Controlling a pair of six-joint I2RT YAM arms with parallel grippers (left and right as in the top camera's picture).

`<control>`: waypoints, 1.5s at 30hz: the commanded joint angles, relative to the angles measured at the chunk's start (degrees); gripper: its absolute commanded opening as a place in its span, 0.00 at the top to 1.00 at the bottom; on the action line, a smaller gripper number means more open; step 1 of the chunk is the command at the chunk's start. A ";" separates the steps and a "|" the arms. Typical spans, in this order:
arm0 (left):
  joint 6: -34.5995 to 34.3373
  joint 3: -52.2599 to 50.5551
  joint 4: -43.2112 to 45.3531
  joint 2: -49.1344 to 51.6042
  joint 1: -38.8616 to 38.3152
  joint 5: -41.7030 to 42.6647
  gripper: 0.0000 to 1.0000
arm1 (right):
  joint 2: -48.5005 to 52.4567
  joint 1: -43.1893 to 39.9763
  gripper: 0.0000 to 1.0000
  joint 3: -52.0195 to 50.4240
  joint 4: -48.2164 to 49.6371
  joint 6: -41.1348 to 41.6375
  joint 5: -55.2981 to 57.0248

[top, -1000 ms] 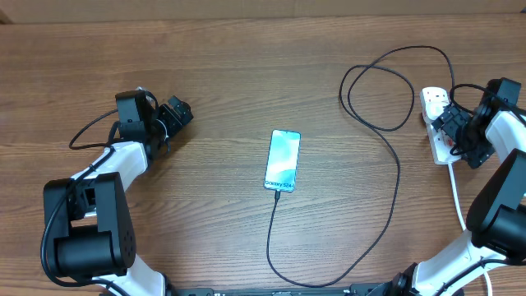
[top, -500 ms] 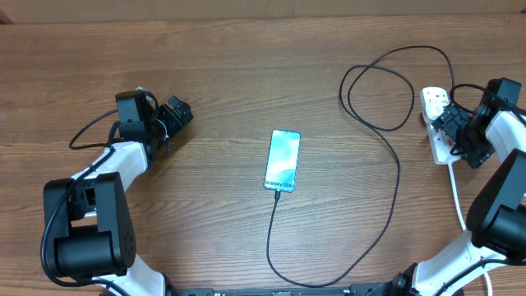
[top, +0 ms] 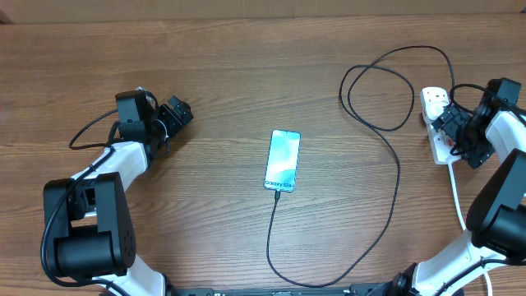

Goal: Plug charger to phone and switch on socket

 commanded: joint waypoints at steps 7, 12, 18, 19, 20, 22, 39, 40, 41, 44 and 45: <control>1.14 -0.13 0.04 0.26 0.22 -0.74 0.01 | 1.11 1.29 0.00 -0.72 1.31 -1.29 -1.11; 1.14 -0.13 0.04 0.26 0.22 -0.74 0.01 | 1.11 1.29 0.00 -0.74 1.31 -1.29 -1.09; 1.14 -0.13 0.04 0.26 0.22 -0.72 0.00 | 1.11 1.29 0.00 -0.74 1.31 -1.29 -1.09; 1.14 -0.13 0.04 0.26 0.22 -0.74 0.00 | 1.11 1.29 0.00 -0.74 1.31 -1.29 -1.11; 1.14 -0.13 0.04 0.26 0.22 -0.72 0.01 | 1.11 1.29 0.00 -0.74 1.31 -1.29 -1.09; 1.14 -0.13 0.04 0.26 0.22 -0.74 0.01 | 1.11 1.29 0.00 -0.74 1.31 -1.29 -1.11; 1.14 -0.13 -0.15 0.28 0.22 -0.74 0.01 | 1.11 1.29 0.00 -0.72 1.31 -1.29 -1.11; 1.14 -0.13 -0.13 0.28 0.22 -0.72 0.01 | 1.11 1.29 0.00 -0.74 1.31 -1.29 -1.11; 1.14 -0.13 -0.15 0.28 0.22 -0.74 0.01 | 1.11 1.29 0.00 -0.72 1.31 -1.29 -1.11; 1.14 -0.13 -1.14 0.28 0.22 -0.72 0.01 | 1.11 1.29 0.00 -0.74 1.31 -1.29 -1.11; 1.14 -0.13 -1.27 0.28 0.22 -0.74 0.01 | 1.11 1.29 0.00 -0.74 1.31 -1.29 -1.11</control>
